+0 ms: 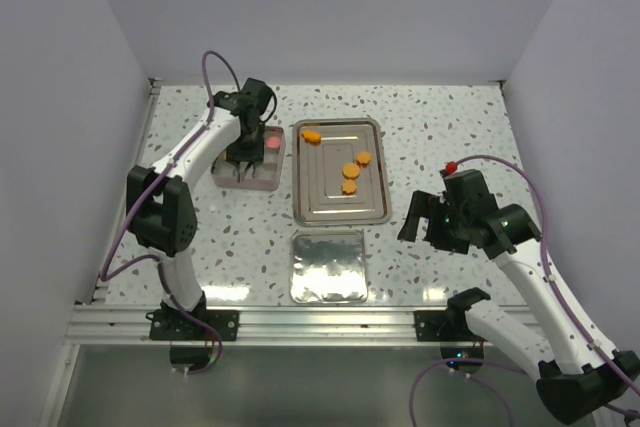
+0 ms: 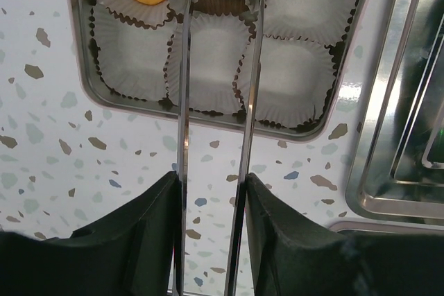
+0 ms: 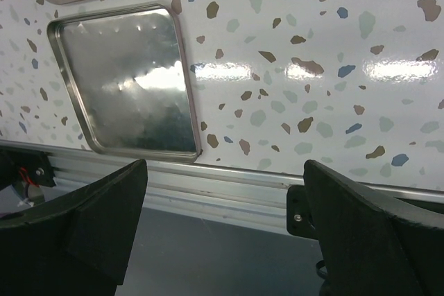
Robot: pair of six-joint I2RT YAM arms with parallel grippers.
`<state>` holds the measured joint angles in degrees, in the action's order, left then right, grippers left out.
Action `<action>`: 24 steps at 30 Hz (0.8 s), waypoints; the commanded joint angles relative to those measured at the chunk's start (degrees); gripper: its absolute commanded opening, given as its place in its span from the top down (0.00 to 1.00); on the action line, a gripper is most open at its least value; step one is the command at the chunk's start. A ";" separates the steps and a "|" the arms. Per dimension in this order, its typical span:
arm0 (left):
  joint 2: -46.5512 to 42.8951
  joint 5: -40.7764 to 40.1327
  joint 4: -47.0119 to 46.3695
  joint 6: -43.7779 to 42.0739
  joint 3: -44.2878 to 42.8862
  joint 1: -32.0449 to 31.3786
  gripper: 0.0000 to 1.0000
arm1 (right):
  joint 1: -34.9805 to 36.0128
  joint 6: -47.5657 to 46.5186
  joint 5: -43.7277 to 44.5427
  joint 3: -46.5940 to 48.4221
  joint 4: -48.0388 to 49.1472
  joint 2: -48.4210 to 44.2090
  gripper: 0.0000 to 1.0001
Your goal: Pack the cookies
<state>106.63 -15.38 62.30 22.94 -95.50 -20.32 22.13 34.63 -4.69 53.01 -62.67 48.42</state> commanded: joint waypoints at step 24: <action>-1.51 0.34 6.34 0.44 -13.57 0.28 0.38 | 0.28 -2.38 -0.23 0.51 0.62 -1.23 0.02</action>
<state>108.14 -15.97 66.76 23.00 -105.95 -20.27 22.13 33.30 -4.67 53.01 -62.54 48.12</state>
